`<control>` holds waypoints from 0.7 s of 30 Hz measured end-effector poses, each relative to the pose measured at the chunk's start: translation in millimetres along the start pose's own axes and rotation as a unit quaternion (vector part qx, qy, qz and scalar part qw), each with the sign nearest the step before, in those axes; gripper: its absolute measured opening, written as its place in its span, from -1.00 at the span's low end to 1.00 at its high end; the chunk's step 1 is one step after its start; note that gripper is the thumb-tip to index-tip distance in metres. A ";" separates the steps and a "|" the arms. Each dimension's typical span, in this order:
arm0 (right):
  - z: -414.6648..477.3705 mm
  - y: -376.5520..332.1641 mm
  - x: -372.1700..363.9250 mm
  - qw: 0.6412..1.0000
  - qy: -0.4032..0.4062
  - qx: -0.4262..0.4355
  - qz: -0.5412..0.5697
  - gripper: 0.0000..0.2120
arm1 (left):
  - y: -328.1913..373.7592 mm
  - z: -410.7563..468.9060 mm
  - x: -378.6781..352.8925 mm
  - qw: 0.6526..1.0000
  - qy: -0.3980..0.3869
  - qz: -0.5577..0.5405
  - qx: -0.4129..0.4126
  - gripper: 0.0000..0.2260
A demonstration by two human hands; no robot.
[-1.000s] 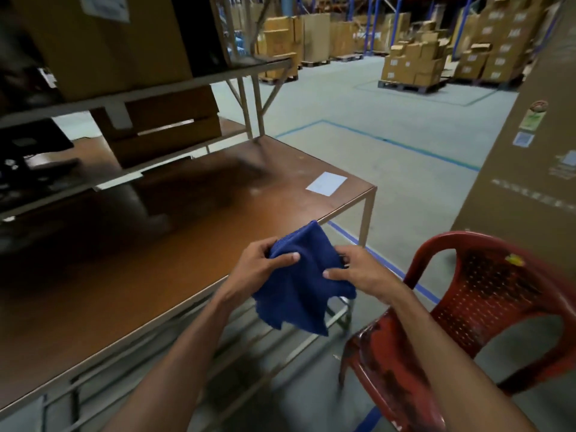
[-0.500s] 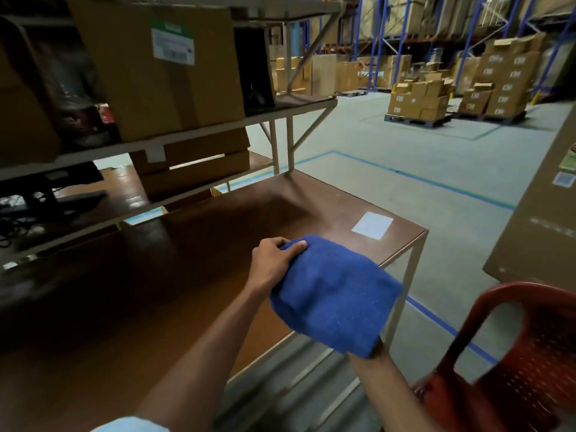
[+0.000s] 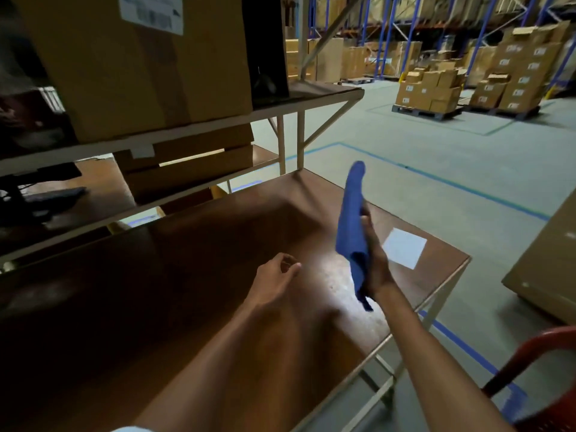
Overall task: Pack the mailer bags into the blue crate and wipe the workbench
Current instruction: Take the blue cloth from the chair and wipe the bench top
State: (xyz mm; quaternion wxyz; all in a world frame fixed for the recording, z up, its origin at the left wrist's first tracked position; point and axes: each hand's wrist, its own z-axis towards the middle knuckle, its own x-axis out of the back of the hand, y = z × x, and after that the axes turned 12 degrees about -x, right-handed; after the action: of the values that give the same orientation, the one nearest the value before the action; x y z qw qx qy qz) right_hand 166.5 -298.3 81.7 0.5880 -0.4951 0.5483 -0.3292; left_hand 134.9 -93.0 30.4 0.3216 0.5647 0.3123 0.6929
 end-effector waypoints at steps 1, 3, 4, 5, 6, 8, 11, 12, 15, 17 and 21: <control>33.4 8.1 -5.4 0.983 -0.037 0.071 -0.163 -0.49 | -8.1 12.0 -1.2 1.000 -0.005 0.004 0.008 -0.78; 91.3 43.2 1.9 0.875 -0.077 0.092 -0.468 -0.49 | -23.4 37.0 -3.1 0.999 -0.019 0.039 0.018 -0.80; 115.4 61.9 9.8 0.812 -0.076 0.059 -0.576 -0.47 | -33.8 50.0 -5.3 0.996 -0.024 0.082 0.005 -0.78; 131.5 76.0 18.9 0.760 -0.076 0.011 -0.646 -0.41 | -45.9 62.8 -8.0 0.991 -0.032 0.126 -0.005 -0.75; 146.8 90.3 28.9 0.721 -0.068 -0.006 -0.690 -0.35 | -57.2 73.5 -10.4 0.986 -0.041 0.162 -0.005 -0.70; 168.3 105.7 37.2 0.690 -0.058 0.019 -0.721 -0.29 | -80.2 93.4 -15.8 0.975 -0.048 0.216 0.003 -0.58; 182.4 124.0 33.9 0.642 -0.105 0.034 -0.759 -0.35 | -100.9 115.3 -24.8 0.960 -0.066 0.271 0.009 -0.48; 185.9 130.8 32.0 0.638 -0.104 0.044 -0.762 -0.36 | -105.0 121.0 -28.3 0.958 -0.070 0.277 0.015 -0.48; 202.0 134.1 25.1 0.635 -0.092 0.062 -0.764 -0.35 | -119.1 129.4 -38.2 0.951 -0.094 0.289 0.048 -0.47; 214.7 129.0 20.3 0.636 -0.088 0.061 -0.765 -0.33 | -128.4 131.4 -40.1 0.946 -0.082 0.309 0.043 -0.41; 239.0 130.6 9.0 0.626 -0.098 0.078 -0.770 -0.26 | -148.2 151.9 -23.8 0.930 -0.077 0.356 0.050 -0.47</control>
State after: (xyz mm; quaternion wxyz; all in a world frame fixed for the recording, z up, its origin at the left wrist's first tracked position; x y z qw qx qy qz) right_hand 379.8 -215.6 -66.3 0.2072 -0.7184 -0.1212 -0.6529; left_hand 301.8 -12.7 -76.0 0.0478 0.7056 0.0990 0.7001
